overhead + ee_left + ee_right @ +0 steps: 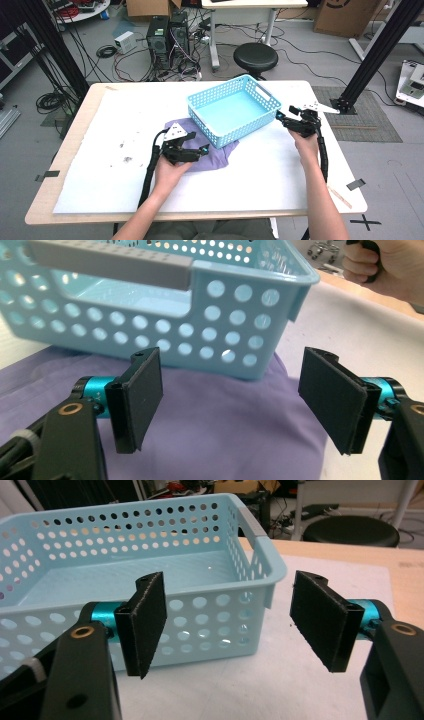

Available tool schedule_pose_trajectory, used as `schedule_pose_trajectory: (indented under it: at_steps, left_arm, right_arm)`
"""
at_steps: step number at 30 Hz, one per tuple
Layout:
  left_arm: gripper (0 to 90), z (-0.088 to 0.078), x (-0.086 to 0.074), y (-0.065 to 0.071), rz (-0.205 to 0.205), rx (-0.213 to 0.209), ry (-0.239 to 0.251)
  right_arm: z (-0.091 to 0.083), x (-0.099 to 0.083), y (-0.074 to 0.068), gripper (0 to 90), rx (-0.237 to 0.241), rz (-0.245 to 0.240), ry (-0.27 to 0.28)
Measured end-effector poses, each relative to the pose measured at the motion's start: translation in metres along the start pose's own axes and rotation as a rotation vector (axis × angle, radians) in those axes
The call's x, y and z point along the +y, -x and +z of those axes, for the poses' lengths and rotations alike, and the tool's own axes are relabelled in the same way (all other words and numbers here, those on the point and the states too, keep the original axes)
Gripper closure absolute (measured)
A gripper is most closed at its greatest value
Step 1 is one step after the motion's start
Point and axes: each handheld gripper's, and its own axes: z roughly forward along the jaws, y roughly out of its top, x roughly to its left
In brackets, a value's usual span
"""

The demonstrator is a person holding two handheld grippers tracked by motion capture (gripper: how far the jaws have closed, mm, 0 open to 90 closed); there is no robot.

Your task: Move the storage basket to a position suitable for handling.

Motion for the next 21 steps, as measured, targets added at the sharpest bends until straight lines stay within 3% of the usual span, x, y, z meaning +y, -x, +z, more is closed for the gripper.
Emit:
schedule_pose_trajectory:
  at_steps: [4,7,12,14,17,21]
  left_arm:
    - [25.7,0.021,0.008,0.016,0.025,0.007,-0.024]
    - [25.7,0.028,0.009,0.021,0.048,0.047,-0.036]
    - [25.7,0.034,0.008,0.017,0.023,0.075,-0.047]
    - [25.7,0.034,0.008,0.015,0.011,0.075,-0.053]
    - [26.0,0.035,0.013,0.012,-0.012,0.062,-0.063]
    - [25.8,0.034,0.018,0.007,-0.024,0.080,-0.081]
  right_arm:
    - [0.006,0.006,0.005,33.2,0.035,-0.098,-0.047]
    - [0.009,0.005,0.014,34.0,0.029,-0.125,-0.095]
    - [0.026,-0.001,0.027,35.1,0.013,-0.139,-0.197]
    - [0.034,-0.002,0.029,38.1,0.027,-0.149,-0.202]
    - [0.038,-0.002,0.028,44.9,0.061,-0.160,-0.161]
    - [0.039,-0.001,0.022,46.1,0.067,-0.178,-0.157]
